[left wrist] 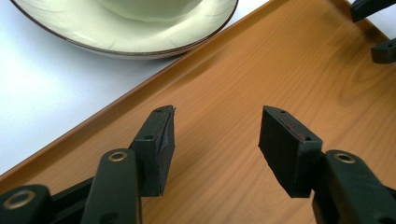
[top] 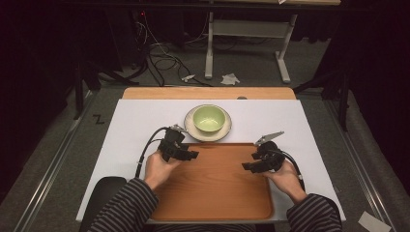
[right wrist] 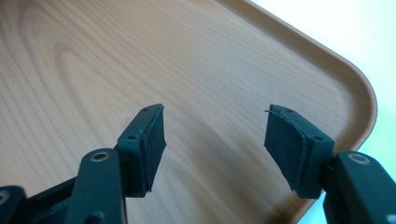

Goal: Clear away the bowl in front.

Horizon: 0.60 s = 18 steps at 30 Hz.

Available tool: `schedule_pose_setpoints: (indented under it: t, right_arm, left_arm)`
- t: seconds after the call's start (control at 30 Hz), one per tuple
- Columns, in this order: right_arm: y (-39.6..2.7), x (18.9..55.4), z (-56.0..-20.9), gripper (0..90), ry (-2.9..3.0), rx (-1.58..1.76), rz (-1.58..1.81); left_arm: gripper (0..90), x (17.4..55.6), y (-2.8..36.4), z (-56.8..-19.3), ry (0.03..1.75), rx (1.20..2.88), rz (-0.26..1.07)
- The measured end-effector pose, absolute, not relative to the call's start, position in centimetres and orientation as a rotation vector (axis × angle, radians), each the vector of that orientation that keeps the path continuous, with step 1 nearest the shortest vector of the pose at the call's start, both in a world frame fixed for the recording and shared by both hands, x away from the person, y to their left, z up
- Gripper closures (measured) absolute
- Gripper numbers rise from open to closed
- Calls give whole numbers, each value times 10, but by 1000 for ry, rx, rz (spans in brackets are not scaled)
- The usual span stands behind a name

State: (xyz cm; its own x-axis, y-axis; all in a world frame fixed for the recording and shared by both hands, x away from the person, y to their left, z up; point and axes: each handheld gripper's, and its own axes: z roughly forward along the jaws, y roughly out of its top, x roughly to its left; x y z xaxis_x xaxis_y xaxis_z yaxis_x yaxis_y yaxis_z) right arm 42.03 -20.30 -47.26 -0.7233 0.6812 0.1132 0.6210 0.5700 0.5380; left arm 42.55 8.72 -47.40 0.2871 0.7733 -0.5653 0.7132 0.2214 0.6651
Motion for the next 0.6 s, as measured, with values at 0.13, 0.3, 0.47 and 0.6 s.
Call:
schedule_pose_setpoints:
  t: [0.13,0.3,0.47,0.6]
  right_arm:
    - [-201,419,-473,394,2696,1104,843]
    - [-201,420,-474,395,2700,1103,844]
    - [-200,420,-474,394,2704,1106,841]
    - [-200,419,-474,394,2705,1100,845]
  left_arm:
    - [454,426,86,-477,1444,1512,69]
    - [448,427,86,-480,1449,1524,63]
    - [446,428,86,-480,1455,1519,57]
    - [443,427,84,-482,1455,1534,49]
